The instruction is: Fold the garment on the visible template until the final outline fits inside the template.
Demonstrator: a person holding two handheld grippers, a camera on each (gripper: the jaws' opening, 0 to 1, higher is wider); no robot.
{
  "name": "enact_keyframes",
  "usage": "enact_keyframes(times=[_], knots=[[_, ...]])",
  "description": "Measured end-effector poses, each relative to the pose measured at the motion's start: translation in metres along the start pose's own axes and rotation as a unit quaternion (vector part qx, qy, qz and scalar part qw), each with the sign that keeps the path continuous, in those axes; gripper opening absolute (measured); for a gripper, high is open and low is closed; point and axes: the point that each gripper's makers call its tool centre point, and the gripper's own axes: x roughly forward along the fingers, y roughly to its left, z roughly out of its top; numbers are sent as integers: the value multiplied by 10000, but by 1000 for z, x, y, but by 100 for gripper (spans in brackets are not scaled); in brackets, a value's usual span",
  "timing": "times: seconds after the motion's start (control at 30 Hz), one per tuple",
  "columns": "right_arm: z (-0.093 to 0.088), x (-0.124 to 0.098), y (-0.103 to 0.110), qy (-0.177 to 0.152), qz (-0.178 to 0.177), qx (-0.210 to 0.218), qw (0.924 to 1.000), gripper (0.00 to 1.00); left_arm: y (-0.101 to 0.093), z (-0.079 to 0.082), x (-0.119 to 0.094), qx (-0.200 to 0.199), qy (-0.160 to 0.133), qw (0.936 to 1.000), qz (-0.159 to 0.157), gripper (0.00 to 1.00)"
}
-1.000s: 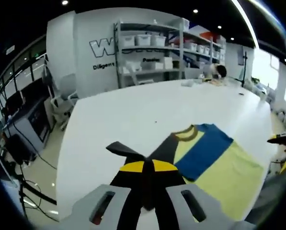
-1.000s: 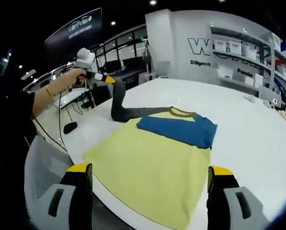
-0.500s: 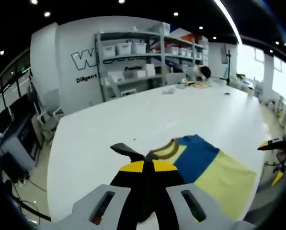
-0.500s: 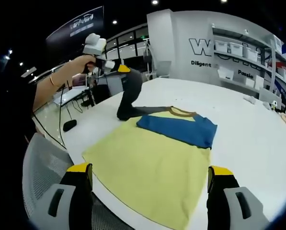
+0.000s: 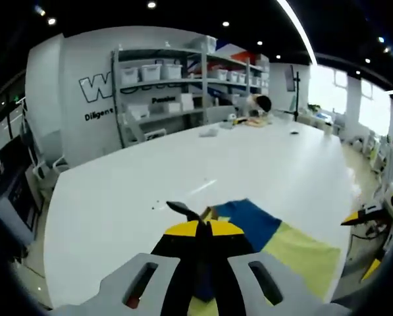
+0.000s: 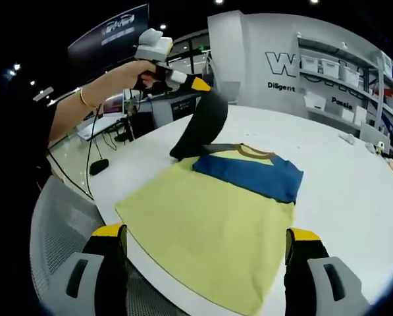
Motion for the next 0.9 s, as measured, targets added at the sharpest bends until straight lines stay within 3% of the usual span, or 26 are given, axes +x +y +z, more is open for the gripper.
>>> enact_keyframes(times=[0.37,0.5,0.6,0.9], knots=[[0,-1,-1,-38,-69,-2,10000,99,-38,8,28,-230,-104,9994,-245,3],[0,0,-3,-73,-91,60,9999,99,-61,2,44,-209,-75,9987,-463,2],[1,0,-4,-97,-94,73,9999,99,-69,-5,55,-164,-17,9993,-349,2],[-3,-2,-10,-34,-161,97,9998,99,-100,-21,80,-154,11,9976,-668,2]])
